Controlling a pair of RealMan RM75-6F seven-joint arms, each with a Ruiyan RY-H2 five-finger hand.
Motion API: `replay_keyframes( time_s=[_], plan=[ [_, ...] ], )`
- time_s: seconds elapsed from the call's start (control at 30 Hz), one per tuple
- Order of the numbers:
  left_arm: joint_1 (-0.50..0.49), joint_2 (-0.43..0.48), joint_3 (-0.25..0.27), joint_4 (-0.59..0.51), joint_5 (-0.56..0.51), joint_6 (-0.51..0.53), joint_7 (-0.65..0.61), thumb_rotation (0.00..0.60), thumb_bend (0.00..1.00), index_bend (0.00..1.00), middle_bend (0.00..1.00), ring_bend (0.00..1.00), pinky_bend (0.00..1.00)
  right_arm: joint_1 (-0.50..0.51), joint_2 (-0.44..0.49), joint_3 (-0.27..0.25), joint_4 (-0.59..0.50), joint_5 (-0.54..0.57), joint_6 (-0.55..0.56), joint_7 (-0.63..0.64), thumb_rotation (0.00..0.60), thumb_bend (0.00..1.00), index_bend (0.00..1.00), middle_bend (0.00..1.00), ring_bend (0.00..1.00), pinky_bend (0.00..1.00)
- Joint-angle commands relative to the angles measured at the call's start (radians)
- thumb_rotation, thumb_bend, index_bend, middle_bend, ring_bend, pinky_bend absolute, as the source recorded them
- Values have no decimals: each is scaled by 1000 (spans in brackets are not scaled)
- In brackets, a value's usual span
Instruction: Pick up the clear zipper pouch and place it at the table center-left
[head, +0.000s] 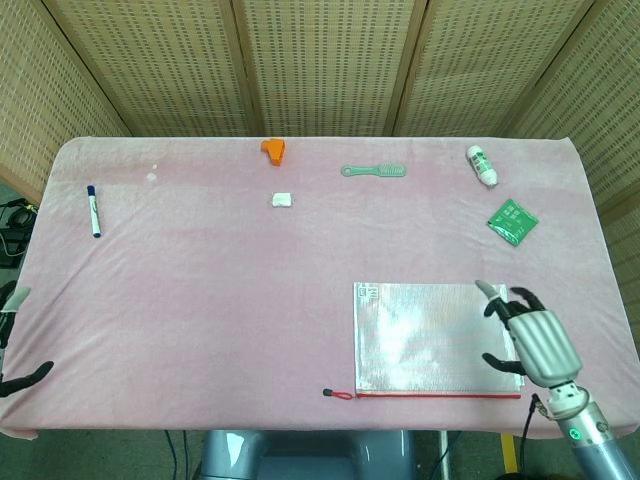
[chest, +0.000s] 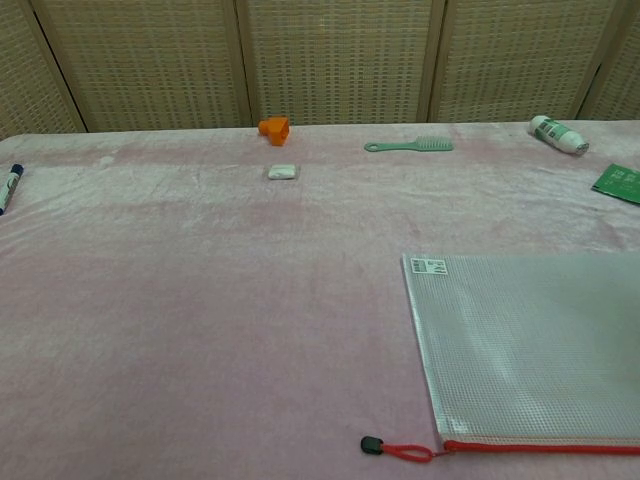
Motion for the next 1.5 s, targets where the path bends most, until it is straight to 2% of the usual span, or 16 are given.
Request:
replay_keyframes(
  time_s=[0.03, 0.2, 0.33, 0.57, 0.77, 1.07, 1.27, 1.5],
  plan=[
    [-10, -13, -7, -3, -19, -16, 29, 600, 0, 0, 0, 0, 0, 191, 53, 25, -77, 38, -282, 120, 600, 0, 132, 854, 821, 943],
    [-20, -31, -16, 1, -54, -35, 76, 600, 0, 0, 0, 0, 0, 307, 11, 53, -92, 149, -453, 98, 600, 15, 294, 925, 898, 1000],
    [-26, -38, -22, 2, -72, -44, 88, 600, 0, 0, 0, 0, 0, 368, -37, 60, -103, 230, -540, 95, 600, 110, 376, 949, 917, 1000],
    [-36, -45, -28, 7, -99, -62, 102, 600, 0, 0, 0, 0, 0, 478, -136, 41, -84, 381, -661, 10, 600, 259, 430, 958, 926, 1000],
    [-41, -45, -33, 9, -114, -68, 101, 600, 0, 0, 0, 0, 0, 564, -245, -18, -54, 528, -674, -132, 600, 338, 437, 957, 926, 1000],
    [-48, -44, -34, 17, -127, -84, 89, 600, 0, 0, 0, 0, 0, 655, -366, -86, -38, 702, -600, -292, 600, 394, 450, 957, 926, 1000],
    [-52, -43, -36, 20, -135, -90, 84, 600, 0, 0, 0, 0, 0, 697, -412, -111, -23, 785, -558, -345, 600, 412, 451, 957, 926, 1000],
    [-56, -47, -35, 23, -135, -91, 87, 600, 0, 0, 0, 0, 0, 717, -447, -124, -3, 833, -534, -357, 600, 427, 462, 958, 926, 1000]
  ],
)
